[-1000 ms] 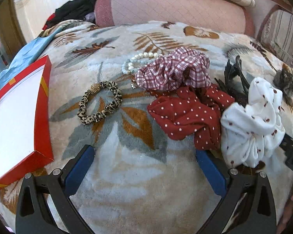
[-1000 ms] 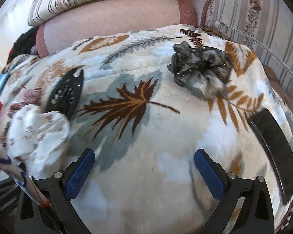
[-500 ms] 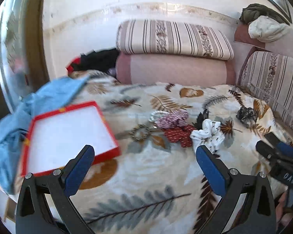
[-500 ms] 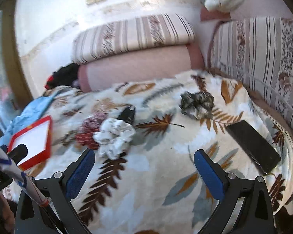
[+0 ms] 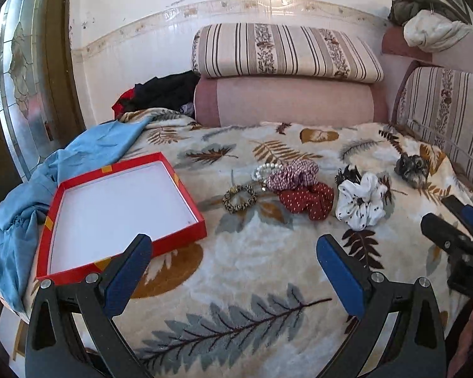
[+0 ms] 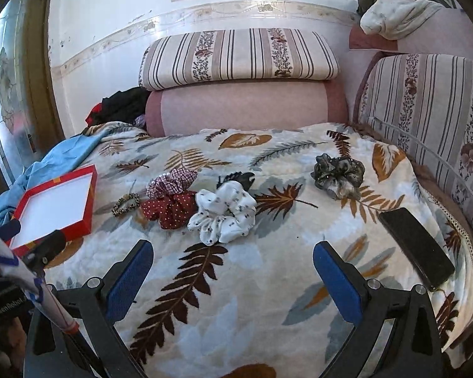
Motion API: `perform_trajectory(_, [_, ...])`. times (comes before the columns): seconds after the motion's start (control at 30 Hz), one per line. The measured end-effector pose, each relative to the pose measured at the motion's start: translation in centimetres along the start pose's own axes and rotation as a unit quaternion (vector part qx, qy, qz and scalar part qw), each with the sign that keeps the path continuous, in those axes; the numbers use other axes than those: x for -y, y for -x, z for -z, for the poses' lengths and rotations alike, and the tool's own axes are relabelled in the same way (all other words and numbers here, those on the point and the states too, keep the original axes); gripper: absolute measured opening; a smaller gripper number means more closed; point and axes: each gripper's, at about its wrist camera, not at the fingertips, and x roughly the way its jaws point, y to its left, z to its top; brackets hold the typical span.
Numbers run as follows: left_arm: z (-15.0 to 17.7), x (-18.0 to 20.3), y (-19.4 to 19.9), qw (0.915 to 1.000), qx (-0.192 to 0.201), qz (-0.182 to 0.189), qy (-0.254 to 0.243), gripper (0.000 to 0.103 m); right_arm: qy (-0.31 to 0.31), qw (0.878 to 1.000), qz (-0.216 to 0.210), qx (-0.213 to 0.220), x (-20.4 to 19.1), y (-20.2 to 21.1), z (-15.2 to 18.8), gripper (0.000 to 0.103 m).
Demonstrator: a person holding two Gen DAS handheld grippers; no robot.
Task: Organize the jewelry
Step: 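Grasp the white cherry-print scrunchie with the right gripper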
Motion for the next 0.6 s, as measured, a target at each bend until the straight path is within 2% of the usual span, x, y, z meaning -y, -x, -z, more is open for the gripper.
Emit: perform_trajectory(0.6, [0.5, 0.2, -1.5, 0.9998, -0.019, -0.004, 0.000, 0.103, -0.005, 1.000, -0.008, -0.020, 0.2, -1.5, 0.3, 0.103])
